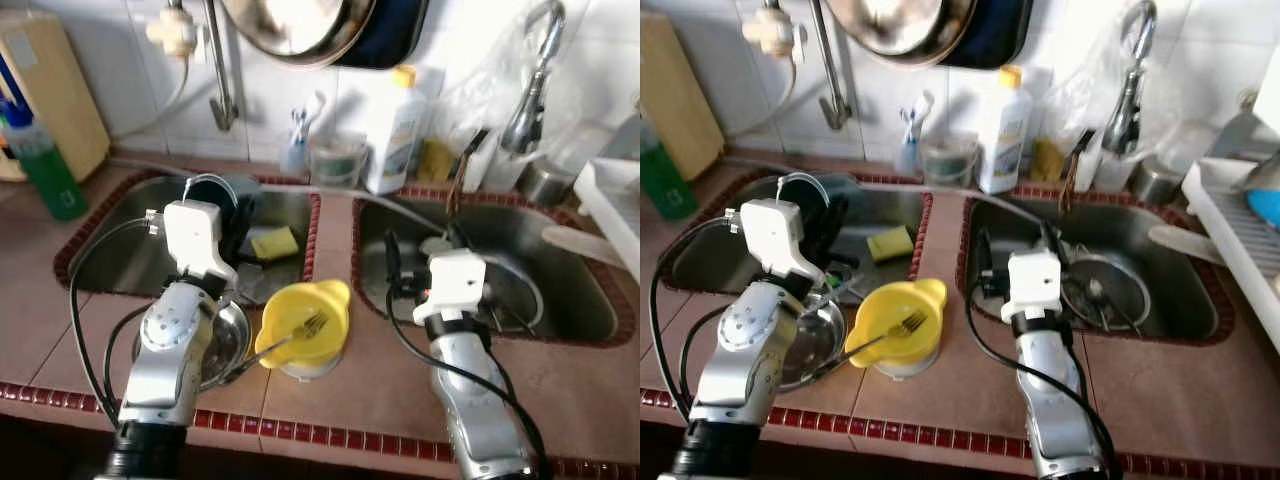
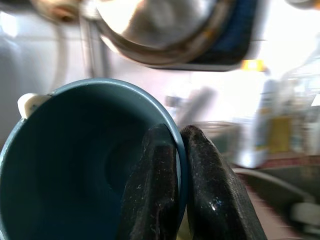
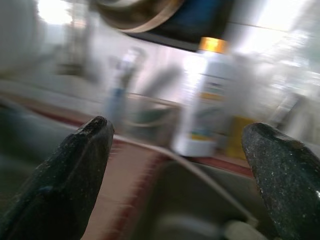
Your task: Kitchen organization
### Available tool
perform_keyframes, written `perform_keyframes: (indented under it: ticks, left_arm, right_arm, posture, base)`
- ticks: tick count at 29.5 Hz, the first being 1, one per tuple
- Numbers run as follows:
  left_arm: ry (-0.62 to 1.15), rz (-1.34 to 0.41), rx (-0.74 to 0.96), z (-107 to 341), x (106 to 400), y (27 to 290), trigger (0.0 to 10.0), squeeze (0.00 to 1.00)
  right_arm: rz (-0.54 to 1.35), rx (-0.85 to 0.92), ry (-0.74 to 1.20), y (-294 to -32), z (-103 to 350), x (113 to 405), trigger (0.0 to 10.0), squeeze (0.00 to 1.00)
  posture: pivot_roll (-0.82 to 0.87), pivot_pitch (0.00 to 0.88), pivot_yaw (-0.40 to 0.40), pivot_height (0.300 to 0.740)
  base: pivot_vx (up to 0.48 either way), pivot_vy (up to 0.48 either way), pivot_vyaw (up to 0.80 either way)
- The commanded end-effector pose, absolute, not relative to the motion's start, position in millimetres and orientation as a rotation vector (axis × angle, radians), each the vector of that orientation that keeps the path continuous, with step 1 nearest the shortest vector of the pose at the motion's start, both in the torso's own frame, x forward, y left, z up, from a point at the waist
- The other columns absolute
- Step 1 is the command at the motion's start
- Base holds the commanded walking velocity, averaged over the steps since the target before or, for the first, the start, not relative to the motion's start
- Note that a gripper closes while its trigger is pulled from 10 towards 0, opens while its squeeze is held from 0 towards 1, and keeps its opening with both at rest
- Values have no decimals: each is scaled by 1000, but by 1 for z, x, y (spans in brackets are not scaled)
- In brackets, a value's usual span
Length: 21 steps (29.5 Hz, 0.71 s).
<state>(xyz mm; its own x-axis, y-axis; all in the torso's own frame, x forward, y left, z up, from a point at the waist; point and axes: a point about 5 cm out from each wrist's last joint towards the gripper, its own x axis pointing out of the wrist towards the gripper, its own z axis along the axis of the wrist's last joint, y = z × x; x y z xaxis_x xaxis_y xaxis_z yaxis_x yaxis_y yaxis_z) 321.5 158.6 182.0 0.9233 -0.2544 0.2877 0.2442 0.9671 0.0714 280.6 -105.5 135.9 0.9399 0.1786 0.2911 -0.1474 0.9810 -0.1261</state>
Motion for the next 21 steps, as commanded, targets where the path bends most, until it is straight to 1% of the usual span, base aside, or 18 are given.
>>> perform_keyframes:
  ticks: [1,8,14,18,21]
  left_arm:
    - [-321,-256,75,190,328,164,10000,0]
    - [-314,-271,146,197,341,174,10000,0]
    - [-303,-333,201,198,349,173,10000,0]
    - [-296,-362,223,197,352,171,10000,0]
    - [-290,-401,237,196,357,167,10000,0]
  right_arm:
    - [234,-92,-312,-96,140,275,10000,0]
    - [346,-74,-271,-85,135,261,10000,0]
    - [416,-45,-243,-78,138,248,10000,0]
    - [428,-40,-237,-76,139,242,10000,0]
    - [457,-23,-221,-75,141,232,10000,0]
  posture:
    - [-214,0,-6,740]
    - [-228,6,-1,740]
    - [-252,38,18,740]
    - [-266,50,26,740]
    - [-288,69,37,740]
  base:
    - [0,0,0]
    - [0,0,0]
    - [0,0,0]
    - [0,0,0]
    - [0,0,0]
